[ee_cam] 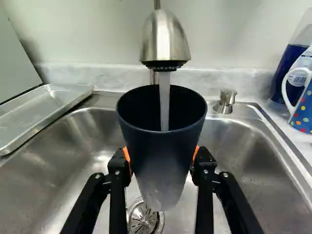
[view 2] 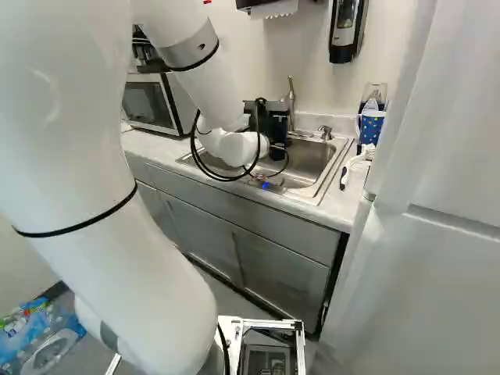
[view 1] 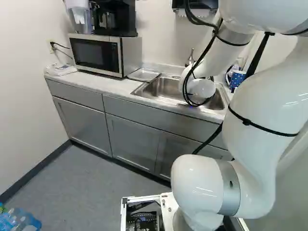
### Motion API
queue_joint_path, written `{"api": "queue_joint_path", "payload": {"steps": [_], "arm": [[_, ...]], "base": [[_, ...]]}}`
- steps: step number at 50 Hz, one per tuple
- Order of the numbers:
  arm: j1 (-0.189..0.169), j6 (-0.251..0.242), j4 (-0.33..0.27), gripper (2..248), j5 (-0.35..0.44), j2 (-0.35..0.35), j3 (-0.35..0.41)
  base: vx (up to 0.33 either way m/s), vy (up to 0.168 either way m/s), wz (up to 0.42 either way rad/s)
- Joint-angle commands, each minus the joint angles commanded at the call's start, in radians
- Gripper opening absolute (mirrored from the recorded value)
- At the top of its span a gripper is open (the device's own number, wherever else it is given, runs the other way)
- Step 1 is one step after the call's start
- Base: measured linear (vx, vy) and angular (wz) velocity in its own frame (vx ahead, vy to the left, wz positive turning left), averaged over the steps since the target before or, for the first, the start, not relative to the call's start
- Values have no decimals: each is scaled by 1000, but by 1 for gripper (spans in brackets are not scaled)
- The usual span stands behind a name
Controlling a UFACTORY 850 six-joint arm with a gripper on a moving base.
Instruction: Rinse the cup and place it in the tray
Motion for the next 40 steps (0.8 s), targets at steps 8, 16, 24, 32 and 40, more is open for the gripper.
{"api": "queue_joint_path", "payload": {"steps": [8, 16, 24, 32, 40], "arm": [[0, 0, 0, 126, 0, 0, 0], [0, 0, 0, 126, 0, 0, 0], [0, 0, 0, 126, 0, 0, 0], [0, 0, 0, 126, 0, 0, 0], [0, 0, 0, 126, 0, 0, 0]], "base": [[0, 0, 0], [0, 0, 0], [0, 0, 0], [0, 0, 0], [0, 0, 0]]}}
